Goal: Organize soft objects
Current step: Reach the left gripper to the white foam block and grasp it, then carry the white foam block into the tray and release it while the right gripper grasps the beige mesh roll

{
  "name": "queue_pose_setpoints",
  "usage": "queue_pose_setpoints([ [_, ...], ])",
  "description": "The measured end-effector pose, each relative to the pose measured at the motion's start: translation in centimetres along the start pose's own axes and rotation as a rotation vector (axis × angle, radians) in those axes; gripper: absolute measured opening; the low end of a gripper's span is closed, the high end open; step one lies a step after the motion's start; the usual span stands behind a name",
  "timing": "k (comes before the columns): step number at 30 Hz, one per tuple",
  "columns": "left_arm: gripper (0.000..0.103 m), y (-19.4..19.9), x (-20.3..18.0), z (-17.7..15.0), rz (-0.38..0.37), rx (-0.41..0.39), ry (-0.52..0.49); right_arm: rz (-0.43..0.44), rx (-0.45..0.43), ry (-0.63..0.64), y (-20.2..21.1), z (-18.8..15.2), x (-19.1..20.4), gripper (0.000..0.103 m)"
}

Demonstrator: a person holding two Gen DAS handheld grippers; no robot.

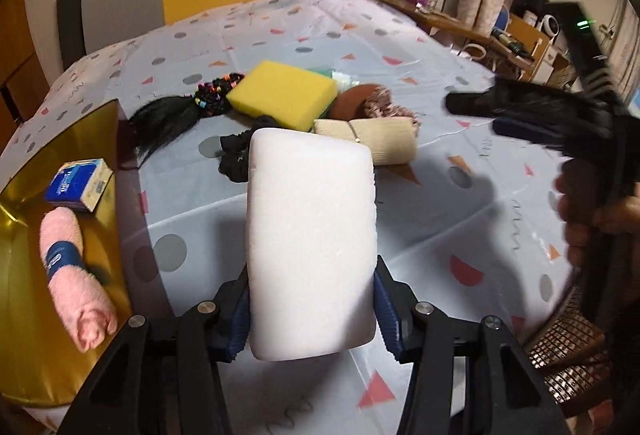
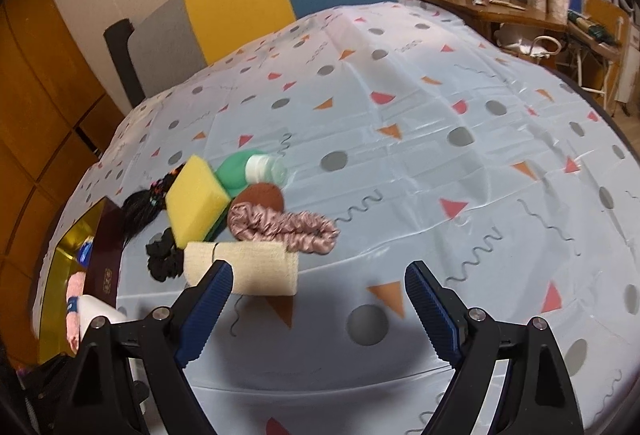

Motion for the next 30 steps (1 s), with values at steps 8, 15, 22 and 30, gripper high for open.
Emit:
queue_pose_setpoints([
  [8, 0.053, 3.5, 0.5, -0.8, -0.043, -0.046, 0.013, 0.099, 0.075, 0.286, -2.2, -1.3, 6.2, 0.088],
  [15, 0.053, 6.4, 2.2, -1.1, -0.057, -0.090, 0.063, 0.056, 0.188, 0.663, -5.4, -1.6, 10.7, 0.086],
  [22, 0.053, 7.9, 4.5, -1.4, -0.053, -0.112, 0.128, -0.019, 0.317, 0.841, -8.8, -2.6, 11.4, 0.059],
  [30, 0.053, 9.3, 7.1, -1.6, -0.029, -0.144, 0.189, -0.029, 0.314, 0.777, -8.6, -2.9, 11.3, 0.038],
])
Point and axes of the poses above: each gripper's, at about its wrist camera, not at the fingertips, and y roughly against the way its jaws point, x to its left, z to its top, the point moved 7 cm from there along -y, roughly the way its jaws point, and after that the axes turned 2 degrees about z, right-handed, at the moved point
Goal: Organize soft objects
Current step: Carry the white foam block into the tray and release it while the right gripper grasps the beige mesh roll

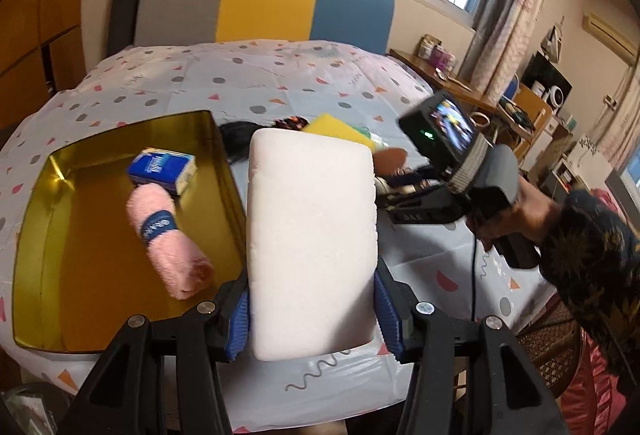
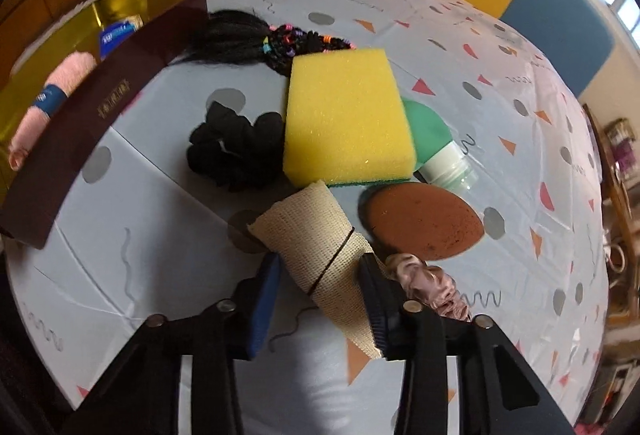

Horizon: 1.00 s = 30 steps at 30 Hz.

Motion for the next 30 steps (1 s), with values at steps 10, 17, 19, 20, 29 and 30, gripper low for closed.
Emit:
queue_pose_setpoints([
  [10, 0.053, 2.2, 5.0, 0.1, 0.091, -0.041, 0.098, 0.115, -0.080, -0.182, 1.5, -2.0, 3.5, 0.037],
  [17, 0.053, 4.0, 7.8, -0.1, 0.175, -0.072, 0.136, 0.081, -0.113, -0.170, 1.4, -2.0, 3.9, 0.038],
  [19, 0.053, 4.4, 8.5, -0.2, 0.192, -0.079, 0.145, 0.063, -0.117, -0.158, 1.3, -2.1, 4.0, 0.038],
  [20, 0.053, 4.6, 8.8, -0.3, 0.199, -0.081, 0.148, 0.053, -0.119, -0.156, 1.3, -2.1, 4.1, 0.038],
  [29, 0.053, 5.5, 10.5, -0.7, 0.242, -0.087, 0.168, 0.052, -0.106, -0.165, 1.2, -2.1, 4.2, 0.041],
  [30, 0.053, 5.5, 10.7, -0.8, 0.245, -0.084, 0.172, 0.056, -0.103, -0.169, 1.0, -1.9, 4.1, 0.041],
])
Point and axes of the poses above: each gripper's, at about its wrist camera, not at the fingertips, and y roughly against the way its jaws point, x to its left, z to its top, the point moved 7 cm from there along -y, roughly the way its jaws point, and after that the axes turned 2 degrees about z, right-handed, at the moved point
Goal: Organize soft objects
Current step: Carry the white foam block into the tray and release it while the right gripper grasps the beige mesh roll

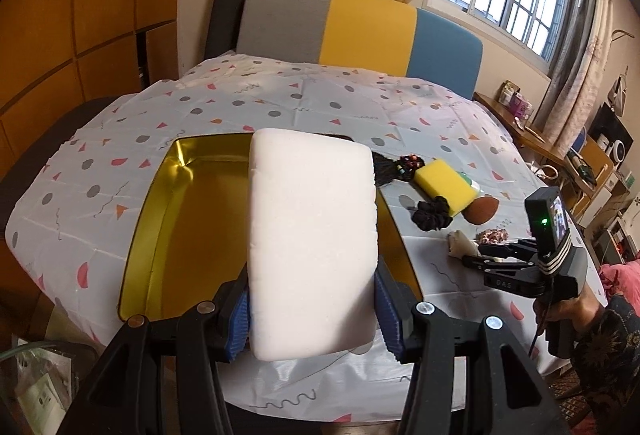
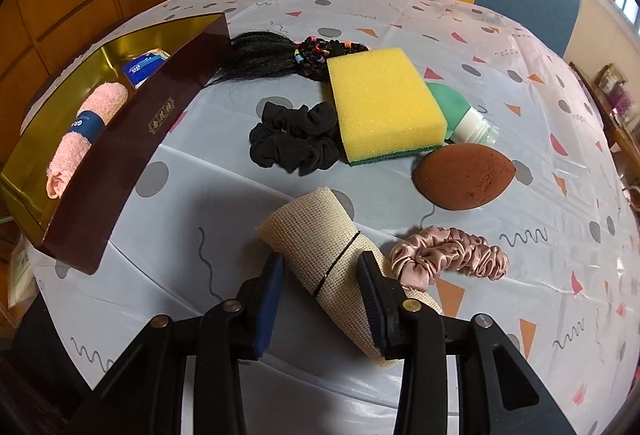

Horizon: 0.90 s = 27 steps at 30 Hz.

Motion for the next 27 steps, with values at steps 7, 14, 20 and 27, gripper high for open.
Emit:
queue_pose_setpoints([
  [7, 0.053, -0.9, 2.1, -0.2, 0.027, 0.025, 0.028, 0.032, 0.026, -0.029, -0.3, 0.2, -0.3, 0.041],
  [14, 0.053, -3.3, 5.8, 0.0, 0.043, 0.085, 0.105, -0.001, 0.011, -0.005, -0.4, 0.1, 0.0, 0.039],
  [20, 0.053, -6.2, 7.9, 1.8, 0.061, 0.130, 0.130, 0.004, 0.000, 0.002, -0.2, -0.1, -0.1, 0.039],
  [27, 0.053, -10.9, 8.1, 4.5, 0.079, 0.202, 0.139, 0.002, -0.015, -0.005, 0.0, -0.4, 0.1, 0.039],
])
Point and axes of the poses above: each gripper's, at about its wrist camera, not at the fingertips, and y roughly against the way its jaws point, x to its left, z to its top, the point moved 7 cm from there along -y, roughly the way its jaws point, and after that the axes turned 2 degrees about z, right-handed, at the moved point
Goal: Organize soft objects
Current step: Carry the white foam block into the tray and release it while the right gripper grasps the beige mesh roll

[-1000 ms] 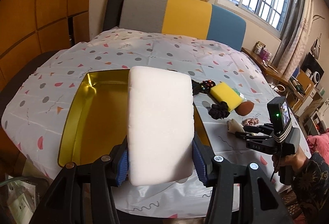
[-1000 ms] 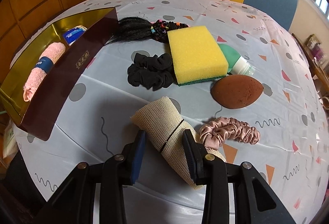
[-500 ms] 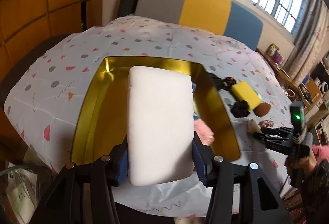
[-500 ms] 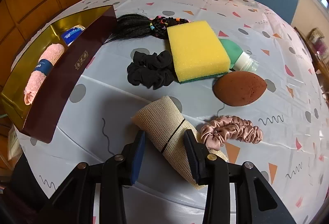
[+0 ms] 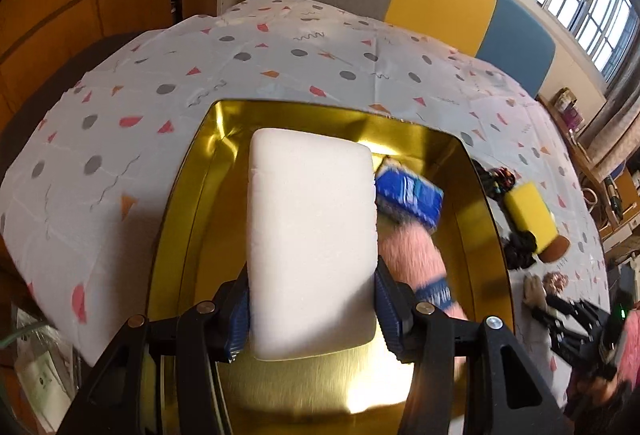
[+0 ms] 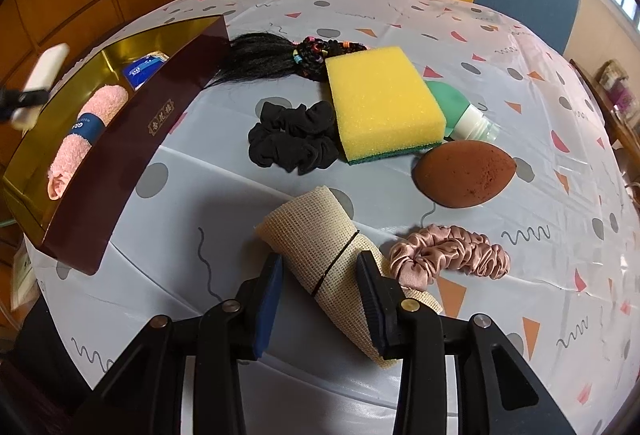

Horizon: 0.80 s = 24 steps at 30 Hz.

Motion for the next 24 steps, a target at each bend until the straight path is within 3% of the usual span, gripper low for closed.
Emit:
queue_pose_setpoints([
  [11, 0.056, -6.0, -1.8, 3.2, 0.083, 0.079, -0.049, 0.001, 0.001, -0.006, 0.1, 0.0, 0.0, 0.039],
  [14, 0.064, -7.0, -2.1, 3.0, 0.075, 0.098, -0.049, 0.000, -0.001, -0.009, 0.1, 0.0, -0.1, 0.039],
  [16, 0.080, -7.2, -2.3, 2.9, 0.083, 0.093, -0.053, -0.003, -0.003, -0.010, 0.1, 0.0, 0.0, 0.039],
  [17, 0.082, -7.3, -2.3, 2.8, 0.076, 0.094, -0.054, -0.004, -0.003, -0.010, 0.1, 0.0, 0.0, 0.039],
  [21, 0.083, -6.7, -2.1, 2.8, 0.083, 0.074, -0.045, -0.011, -0.004, -0.009, 0.1, 0.0, 0.0, 0.039],
  [24, 0.083, -4.2, -2.1, 3.0, 0.101, 0.001, -0.059, -0.017, -0.005, -0.010, 0.0, 0.0, 0.1, 0.039],
])
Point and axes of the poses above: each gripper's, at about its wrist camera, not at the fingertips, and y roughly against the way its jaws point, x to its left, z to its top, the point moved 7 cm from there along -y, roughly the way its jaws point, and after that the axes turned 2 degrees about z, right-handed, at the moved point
